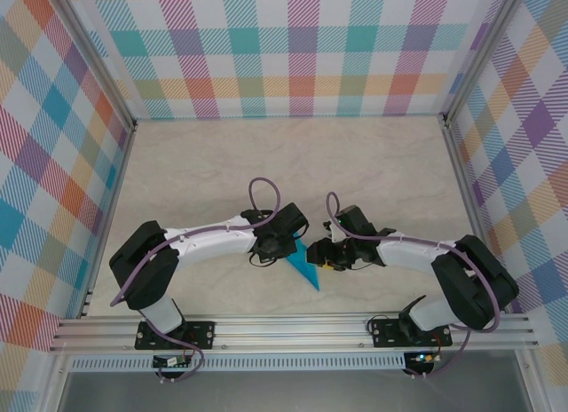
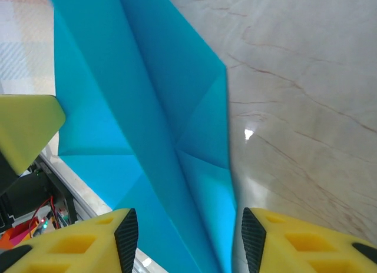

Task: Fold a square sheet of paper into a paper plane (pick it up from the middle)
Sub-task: Move a paper plane to the center of the table.

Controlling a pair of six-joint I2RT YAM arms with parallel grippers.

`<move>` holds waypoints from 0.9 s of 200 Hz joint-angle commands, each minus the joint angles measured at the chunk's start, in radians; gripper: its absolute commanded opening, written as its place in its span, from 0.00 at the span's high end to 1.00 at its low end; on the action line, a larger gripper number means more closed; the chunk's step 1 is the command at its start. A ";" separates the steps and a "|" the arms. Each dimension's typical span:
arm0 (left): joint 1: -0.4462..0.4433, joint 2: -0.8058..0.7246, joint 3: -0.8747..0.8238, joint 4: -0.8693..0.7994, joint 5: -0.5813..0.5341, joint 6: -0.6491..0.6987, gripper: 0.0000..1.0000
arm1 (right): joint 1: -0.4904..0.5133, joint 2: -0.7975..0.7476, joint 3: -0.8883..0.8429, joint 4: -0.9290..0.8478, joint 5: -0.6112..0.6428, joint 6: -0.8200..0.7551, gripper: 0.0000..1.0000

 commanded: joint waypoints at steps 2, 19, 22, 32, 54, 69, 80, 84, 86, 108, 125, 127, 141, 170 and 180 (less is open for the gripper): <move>0.010 -0.015 -0.011 -0.008 -0.024 0.013 0.96 | 0.013 0.026 0.030 0.040 -0.038 -0.024 0.47; 0.011 -0.013 -0.011 -0.007 -0.025 0.014 0.96 | 0.016 0.041 0.031 0.047 -0.042 -0.021 0.47; 0.011 -0.012 -0.011 -0.007 -0.026 0.014 0.96 | 0.017 0.043 0.031 0.051 -0.047 -0.021 0.47; 0.011 -0.011 -0.011 -0.007 -0.025 0.014 0.96 | 0.021 0.043 0.028 0.064 -0.061 -0.021 0.47; 0.010 -0.009 -0.011 -0.006 -0.024 0.014 0.96 | 0.027 0.037 0.026 0.069 -0.069 -0.018 0.48; 0.011 -0.010 -0.011 -0.007 -0.024 0.014 0.96 | 0.031 0.026 0.021 0.066 -0.066 -0.017 0.48; 0.011 -0.011 -0.009 -0.007 -0.022 0.016 0.96 | 0.031 0.007 0.020 0.033 -0.019 -0.021 0.48; 0.010 -0.012 -0.009 -0.008 -0.024 0.017 0.96 | 0.031 -0.001 0.019 0.019 0.002 -0.024 0.47; 0.010 -0.012 -0.009 -0.009 -0.024 0.017 0.96 | 0.031 -0.005 0.019 0.012 0.011 -0.025 0.47; 0.010 -0.015 -0.012 -0.012 -0.028 0.015 0.96 | 0.031 -0.041 0.013 -0.031 0.121 -0.018 0.46; 0.011 -0.015 -0.014 -0.011 -0.027 0.015 0.96 | 0.031 -0.031 0.016 -0.027 0.120 -0.015 0.44; 0.011 -0.015 -0.012 -0.012 -0.027 0.015 0.96 | 0.031 -0.028 0.016 -0.025 0.116 -0.015 0.44; 0.011 -0.015 -0.013 -0.010 -0.027 0.017 0.96 | 0.031 -0.003 0.009 0.013 0.072 -0.008 0.44; 0.011 -0.014 -0.011 -0.010 -0.026 0.017 0.96 | 0.036 0.039 -0.003 0.084 -0.013 0.003 0.44; 0.011 -0.014 -0.011 -0.011 -0.027 0.015 0.96 | 0.038 0.044 -0.003 0.093 -0.042 -0.001 0.45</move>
